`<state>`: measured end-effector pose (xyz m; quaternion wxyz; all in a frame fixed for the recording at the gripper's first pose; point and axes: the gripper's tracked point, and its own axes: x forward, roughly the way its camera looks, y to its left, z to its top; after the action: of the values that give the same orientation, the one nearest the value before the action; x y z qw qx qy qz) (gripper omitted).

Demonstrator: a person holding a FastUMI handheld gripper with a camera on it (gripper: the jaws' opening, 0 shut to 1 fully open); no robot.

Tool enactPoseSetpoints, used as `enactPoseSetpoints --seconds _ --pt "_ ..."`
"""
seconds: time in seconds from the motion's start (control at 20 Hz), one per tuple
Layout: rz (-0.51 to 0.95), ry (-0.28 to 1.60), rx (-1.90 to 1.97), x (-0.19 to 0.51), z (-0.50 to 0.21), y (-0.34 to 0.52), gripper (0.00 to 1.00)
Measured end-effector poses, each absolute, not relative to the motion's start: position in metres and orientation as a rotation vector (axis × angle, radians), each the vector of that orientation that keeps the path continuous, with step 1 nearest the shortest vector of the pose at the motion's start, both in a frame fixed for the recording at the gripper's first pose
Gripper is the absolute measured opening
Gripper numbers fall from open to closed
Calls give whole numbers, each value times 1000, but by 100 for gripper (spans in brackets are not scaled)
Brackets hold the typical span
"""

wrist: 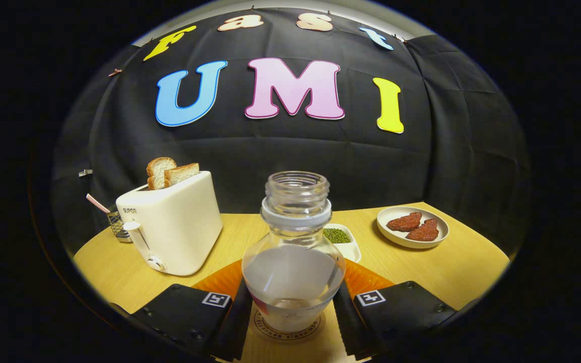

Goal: Take the bottle from table, then pour the juice into the cup, finally place the bottle on the coaster

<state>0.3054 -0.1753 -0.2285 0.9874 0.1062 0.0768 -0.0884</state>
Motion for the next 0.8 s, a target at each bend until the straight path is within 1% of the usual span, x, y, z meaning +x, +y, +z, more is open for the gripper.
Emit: enactPoseSetpoints --seconds 0.15,0.35,0.4,0.45,0.6,0.8 --pt "-170 152 256 311 -229 -176 77" --pt "-169 200 245 306 -241 -176 80" --pt "-162 204 232 302 -238 -175 93" --pt "-156 204 218 300 -238 -175 100" --pt "-129 223 196 285 -232 -170 99" --pt "-104 267 142 247 -223 -167 99"
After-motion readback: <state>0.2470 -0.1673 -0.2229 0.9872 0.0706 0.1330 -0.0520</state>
